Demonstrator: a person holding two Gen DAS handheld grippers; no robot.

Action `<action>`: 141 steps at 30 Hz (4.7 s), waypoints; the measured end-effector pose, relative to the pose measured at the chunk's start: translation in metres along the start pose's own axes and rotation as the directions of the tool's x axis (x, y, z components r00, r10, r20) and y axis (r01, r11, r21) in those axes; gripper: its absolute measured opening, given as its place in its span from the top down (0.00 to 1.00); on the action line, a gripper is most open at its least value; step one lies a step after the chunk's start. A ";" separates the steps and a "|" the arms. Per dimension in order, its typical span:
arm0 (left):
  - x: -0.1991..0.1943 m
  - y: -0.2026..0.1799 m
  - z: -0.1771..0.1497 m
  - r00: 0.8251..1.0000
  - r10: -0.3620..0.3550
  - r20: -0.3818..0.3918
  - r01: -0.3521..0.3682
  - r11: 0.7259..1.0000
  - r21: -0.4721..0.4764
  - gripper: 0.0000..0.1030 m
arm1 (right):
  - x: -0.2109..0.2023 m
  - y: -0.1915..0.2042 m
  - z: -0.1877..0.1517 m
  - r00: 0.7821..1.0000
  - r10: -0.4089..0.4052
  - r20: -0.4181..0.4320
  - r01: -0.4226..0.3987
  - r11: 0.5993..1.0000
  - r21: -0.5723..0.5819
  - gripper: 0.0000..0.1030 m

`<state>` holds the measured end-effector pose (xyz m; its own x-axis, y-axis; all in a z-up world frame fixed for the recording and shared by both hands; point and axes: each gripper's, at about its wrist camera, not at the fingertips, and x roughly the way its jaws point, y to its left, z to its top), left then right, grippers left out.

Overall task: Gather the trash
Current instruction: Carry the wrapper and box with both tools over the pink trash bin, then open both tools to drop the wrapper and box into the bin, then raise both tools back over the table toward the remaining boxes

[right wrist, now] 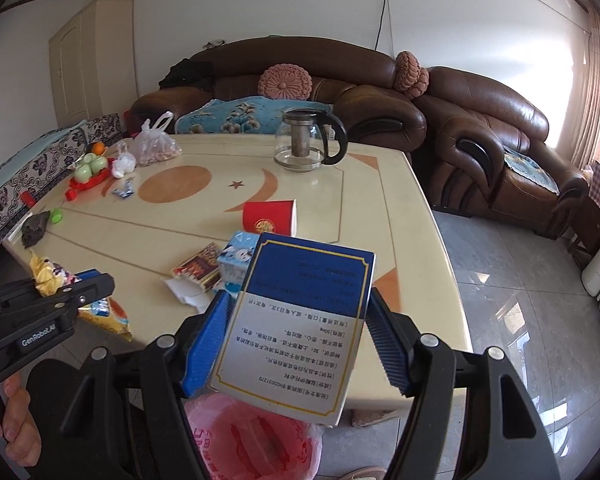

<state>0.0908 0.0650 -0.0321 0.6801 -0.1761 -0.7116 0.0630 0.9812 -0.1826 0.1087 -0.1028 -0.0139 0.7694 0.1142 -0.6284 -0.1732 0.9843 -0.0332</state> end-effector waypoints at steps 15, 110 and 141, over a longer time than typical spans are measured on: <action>-0.021 -0.014 -0.043 0.998 -0.042 -0.051 0.044 0.998 0.046 0.82 | -0.039 0.026 -0.045 0.999 0.026 -0.037 -0.027 0.999 -0.037 0.35; 0.258 0.024 -0.197 0.696 -0.050 -0.717 -0.046 0.993 -0.113 0.31 | 0.221 0.037 -0.257 0.714 0.156 -0.683 -0.149 0.986 0.069 0.18; -0.003 -0.007 0.033 0.885 0.047 -0.462 0.116 0.941 0.318 0.12 | -0.042 -0.002 0.005 0.920 0.363 -0.150 -0.389 0.892 -0.229 0.07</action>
<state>0.1123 0.0610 -0.0063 0.2675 -0.1464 -0.9524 0.3700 0.9282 -0.0387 0.0800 -0.1092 0.0160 0.5528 0.4417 -0.7066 -0.5947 0.8031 0.0368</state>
